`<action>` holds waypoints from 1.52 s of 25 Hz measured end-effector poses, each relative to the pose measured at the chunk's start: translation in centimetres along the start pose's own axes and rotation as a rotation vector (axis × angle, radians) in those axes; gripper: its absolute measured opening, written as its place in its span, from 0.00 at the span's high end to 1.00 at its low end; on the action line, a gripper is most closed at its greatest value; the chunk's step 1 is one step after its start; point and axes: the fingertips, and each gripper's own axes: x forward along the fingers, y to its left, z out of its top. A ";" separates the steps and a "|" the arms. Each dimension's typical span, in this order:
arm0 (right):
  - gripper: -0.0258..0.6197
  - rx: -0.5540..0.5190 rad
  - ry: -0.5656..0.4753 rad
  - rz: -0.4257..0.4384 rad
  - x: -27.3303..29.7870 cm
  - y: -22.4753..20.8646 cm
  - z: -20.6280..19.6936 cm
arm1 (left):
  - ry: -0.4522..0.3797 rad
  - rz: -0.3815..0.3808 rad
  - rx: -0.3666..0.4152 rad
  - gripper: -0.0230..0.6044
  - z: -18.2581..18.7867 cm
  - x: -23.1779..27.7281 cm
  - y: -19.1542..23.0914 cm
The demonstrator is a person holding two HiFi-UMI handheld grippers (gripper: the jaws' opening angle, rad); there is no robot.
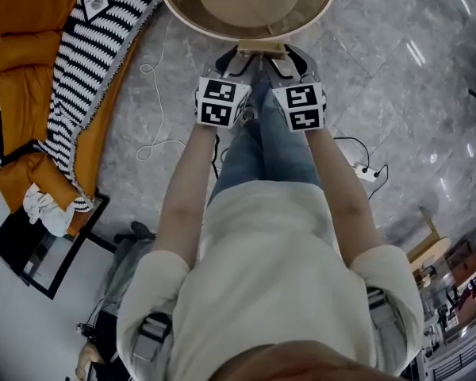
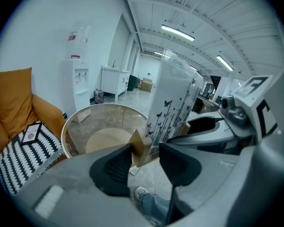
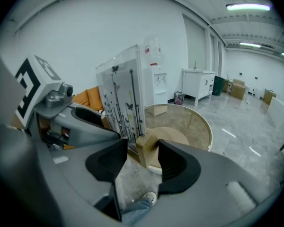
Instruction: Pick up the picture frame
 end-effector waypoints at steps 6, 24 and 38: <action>0.64 -0.018 -0.036 -0.013 -4.1 2.1 1.3 | -0.038 0.001 0.019 0.67 0.8 -4.2 -2.1; 0.65 -0.080 -0.150 -0.012 -14.0 8.4 5.5 | -0.140 0.029 0.050 0.67 3.5 -15.7 -6.6; 0.65 -0.132 -0.202 0.005 -18.0 11.6 7.5 | -0.188 0.050 0.081 0.67 4.6 -20.8 -8.0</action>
